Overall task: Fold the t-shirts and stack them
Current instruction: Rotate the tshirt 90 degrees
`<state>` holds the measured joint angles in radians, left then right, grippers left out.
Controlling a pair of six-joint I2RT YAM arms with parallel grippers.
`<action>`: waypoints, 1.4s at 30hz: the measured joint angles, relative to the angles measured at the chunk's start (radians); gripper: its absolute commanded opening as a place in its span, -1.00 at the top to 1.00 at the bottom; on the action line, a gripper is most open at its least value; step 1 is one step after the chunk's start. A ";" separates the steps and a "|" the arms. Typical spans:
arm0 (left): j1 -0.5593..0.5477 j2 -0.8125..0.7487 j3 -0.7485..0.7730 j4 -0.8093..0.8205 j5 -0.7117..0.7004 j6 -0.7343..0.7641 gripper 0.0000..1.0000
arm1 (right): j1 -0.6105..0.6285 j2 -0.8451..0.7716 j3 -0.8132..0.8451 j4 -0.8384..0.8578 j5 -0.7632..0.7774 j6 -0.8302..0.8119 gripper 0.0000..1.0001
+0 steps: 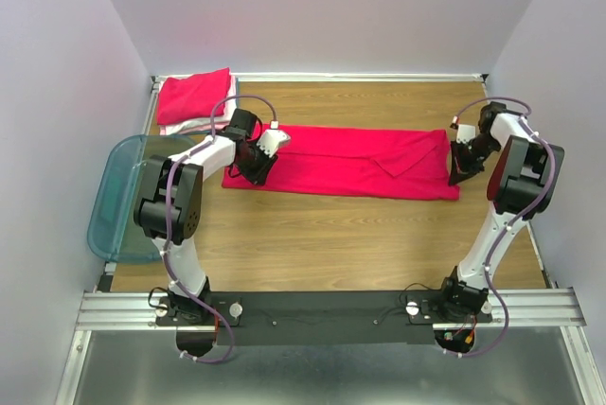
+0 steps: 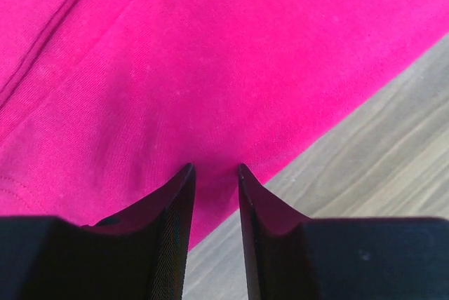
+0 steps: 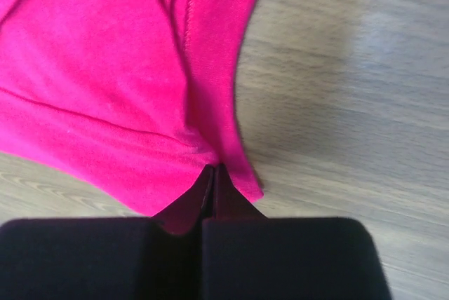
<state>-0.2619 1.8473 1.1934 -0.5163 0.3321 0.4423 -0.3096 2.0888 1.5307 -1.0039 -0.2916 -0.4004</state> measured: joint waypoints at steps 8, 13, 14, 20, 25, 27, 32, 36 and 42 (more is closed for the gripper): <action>0.000 -0.015 -0.029 0.034 -0.010 0.007 0.23 | 0.002 0.068 0.121 -0.011 0.056 0.031 0.99; -0.034 -0.026 -0.049 0.049 0.002 0.014 0.23 | 0.010 0.193 0.341 -0.008 0.064 0.060 0.99; -0.050 -0.028 -0.053 0.051 0.002 0.017 0.23 | 0.013 0.211 0.374 -0.005 0.068 0.063 0.99; -0.288 -0.029 -0.052 0.048 0.019 0.013 0.23 | 0.026 0.372 0.672 0.060 0.106 0.090 0.59; -0.477 0.034 0.058 -0.032 0.113 -0.010 0.19 | 0.026 0.393 0.763 0.099 0.135 0.116 -0.11; -0.472 0.036 0.093 -0.073 0.126 -0.010 0.17 | 0.026 0.366 0.756 0.108 0.152 0.105 -0.18; -0.397 0.026 0.223 -0.130 0.124 0.004 0.17 | 0.026 0.219 0.659 0.124 0.167 0.092 -0.20; -0.355 -0.008 0.237 -0.132 0.067 0.037 0.18 | 0.026 0.066 0.561 0.137 0.130 0.097 -0.15; -0.332 0.019 0.238 -0.114 -0.047 0.092 0.22 | 0.029 -0.067 0.395 0.150 0.037 0.122 0.00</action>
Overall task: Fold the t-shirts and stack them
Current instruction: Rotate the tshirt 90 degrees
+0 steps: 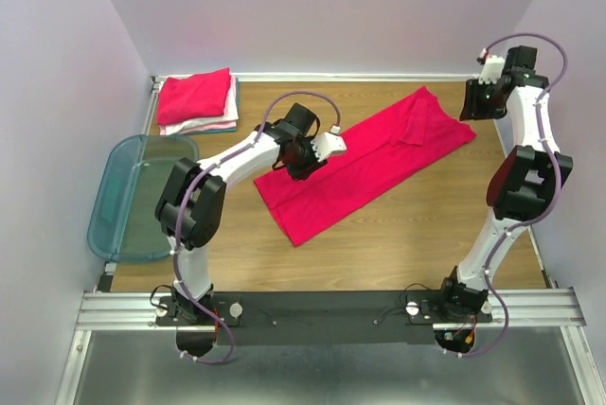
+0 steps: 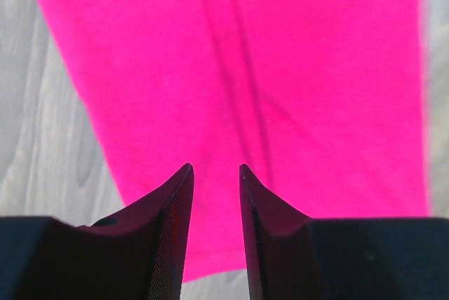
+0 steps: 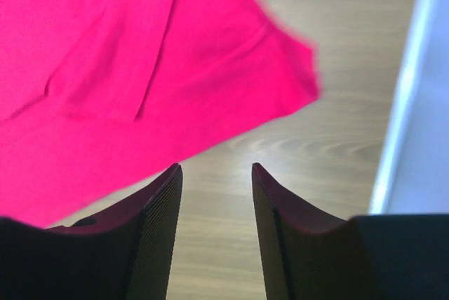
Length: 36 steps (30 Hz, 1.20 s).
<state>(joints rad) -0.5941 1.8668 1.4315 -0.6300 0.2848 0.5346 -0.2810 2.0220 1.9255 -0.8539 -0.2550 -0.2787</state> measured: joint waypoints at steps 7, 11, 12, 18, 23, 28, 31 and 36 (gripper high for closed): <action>0.024 0.101 -0.002 0.048 -0.135 0.064 0.28 | 0.005 -0.006 -0.163 -0.013 -0.055 0.018 0.07; 0.033 0.116 -0.043 0.081 -0.171 0.089 0.31 | 0.007 -0.006 -0.199 -0.015 -0.069 0.020 0.07; 0.032 0.113 -0.055 0.093 -0.174 0.091 0.32 | 0.007 -0.008 -0.204 -0.015 -0.071 0.019 0.07; 0.018 0.034 -0.184 0.178 -0.171 0.093 0.36 | 0.007 -0.030 -0.213 -0.016 -0.077 0.019 0.07; -0.076 -0.069 -0.299 0.113 -0.135 0.109 0.31 | 0.007 -0.038 -0.213 -0.018 -0.079 0.017 0.07; -0.219 -0.105 -0.273 -0.065 -0.019 0.124 0.26 | 0.007 -0.038 -0.213 -0.020 -0.094 0.018 0.19; -0.211 -0.105 -0.140 -0.148 0.024 0.124 0.26 | 0.014 -0.036 -0.213 -0.021 -0.108 0.023 0.39; -0.129 -0.083 0.069 -0.153 0.086 0.104 0.25 | 0.056 0.011 -0.187 -0.019 -0.108 0.034 0.53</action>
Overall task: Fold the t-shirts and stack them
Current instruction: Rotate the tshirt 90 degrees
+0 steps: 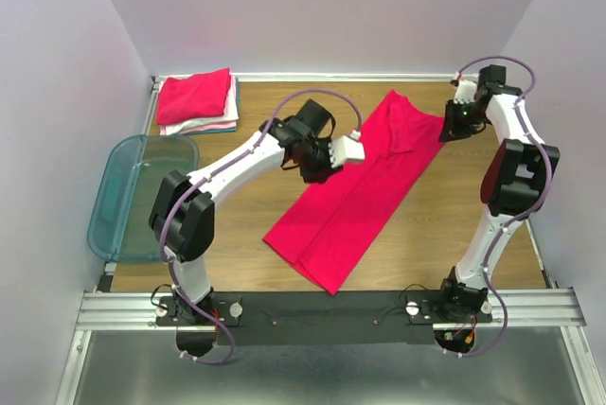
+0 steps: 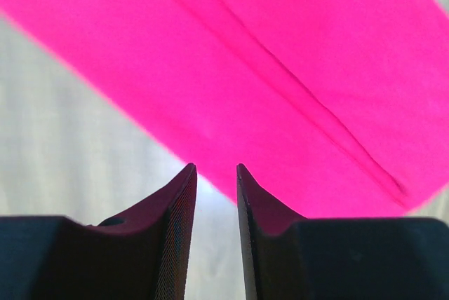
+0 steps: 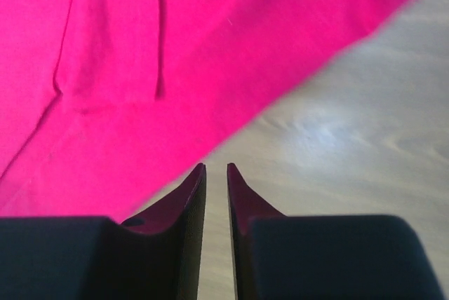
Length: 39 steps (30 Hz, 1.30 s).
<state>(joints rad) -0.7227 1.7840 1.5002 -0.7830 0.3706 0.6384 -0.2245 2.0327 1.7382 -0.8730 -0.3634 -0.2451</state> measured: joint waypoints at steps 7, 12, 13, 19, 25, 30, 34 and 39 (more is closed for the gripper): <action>0.147 0.033 0.062 0.068 0.058 -0.098 0.22 | 0.076 0.150 0.077 0.019 0.051 0.028 0.63; 0.245 0.032 0.039 0.125 0.060 -0.161 0.21 | 0.116 0.239 0.146 0.034 0.129 0.040 0.67; 0.263 0.031 0.037 0.137 0.061 -0.170 0.21 | 0.122 0.249 0.154 0.036 0.142 0.042 0.67; 0.333 -0.009 -0.001 0.191 0.063 -0.203 0.21 | 0.188 0.315 0.242 0.046 0.214 0.055 0.72; 0.368 -0.042 -0.083 0.224 0.074 -0.213 0.21 | 0.277 0.413 0.401 0.062 0.255 0.063 0.71; 0.390 -0.066 -0.167 0.230 0.077 -0.229 0.21 | 0.378 0.571 0.664 0.100 0.267 0.065 0.68; 0.401 -0.089 -0.196 0.225 0.077 -0.244 0.21 | 0.459 0.656 0.776 0.179 0.284 0.060 0.64; 0.402 -0.093 -0.195 0.224 0.077 -0.254 0.21 | 0.527 0.678 0.781 0.275 0.322 0.035 0.49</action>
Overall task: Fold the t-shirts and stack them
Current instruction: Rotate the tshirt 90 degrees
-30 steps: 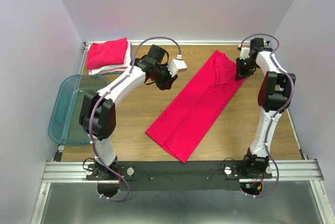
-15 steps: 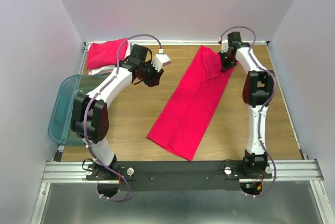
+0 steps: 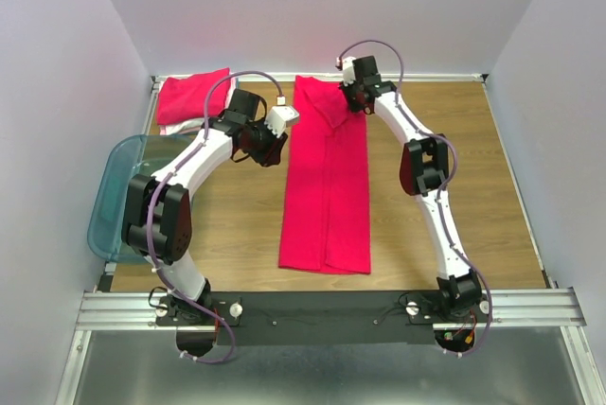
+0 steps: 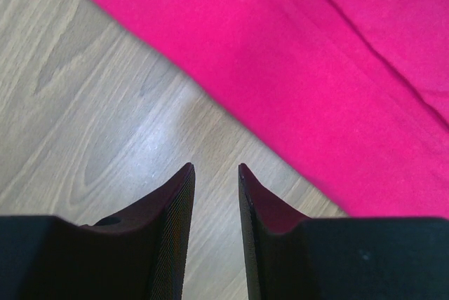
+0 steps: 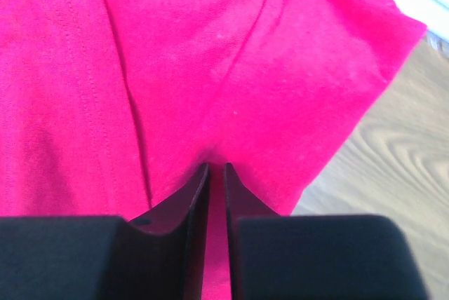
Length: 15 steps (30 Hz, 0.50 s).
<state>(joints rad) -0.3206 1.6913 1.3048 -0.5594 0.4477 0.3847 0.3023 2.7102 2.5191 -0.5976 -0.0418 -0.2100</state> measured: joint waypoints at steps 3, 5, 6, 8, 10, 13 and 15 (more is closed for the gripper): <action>0.000 0.000 0.004 0.000 0.000 -0.010 0.18 | 0.018 0.008 0.000 0.046 0.007 -0.008 0.35; 0.000 0.001 0.013 -0.002 0.000 -0.018 0.13 | 0.019 0.010 0.000 0.069 0.016 -0.011 0.26; 0.001 0.001 0.017 -0.002 0.000 -0.021 0.10 | 0.018 0.010 0.000 0.073 0.020 -0.010 0.19; 0.004 0.001 0.030 0.005 0.000 -0.030 -0.13 | 0.017 0.009 -0.001 0.085 0.038 -0.017 -0.13; 0.007 0.001 0.038 0.016 0.000 -0.040 -0.22 | 0.016 -0.001 -0.014 0.092 0.049 -0.016 -0.34; 0.017 -0.010 0.045 0.040 0.002 -0.045 -0.89 | 0.011 -0.063 -0.092 0.091 0.054 -0.034 -0.71; 0.027 -0.039 0.045 0.051 0.005 -0.051 -0.90 | 0.010 -0.159 -0.167 0.082 0.051 -0.040 -0.99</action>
<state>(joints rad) -0.2939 1.6527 1.3502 -0.5083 0.4526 0.3336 0.3119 2.5515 2.3524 -0.5156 0.0097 -0.2504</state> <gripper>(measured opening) 0.929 0.870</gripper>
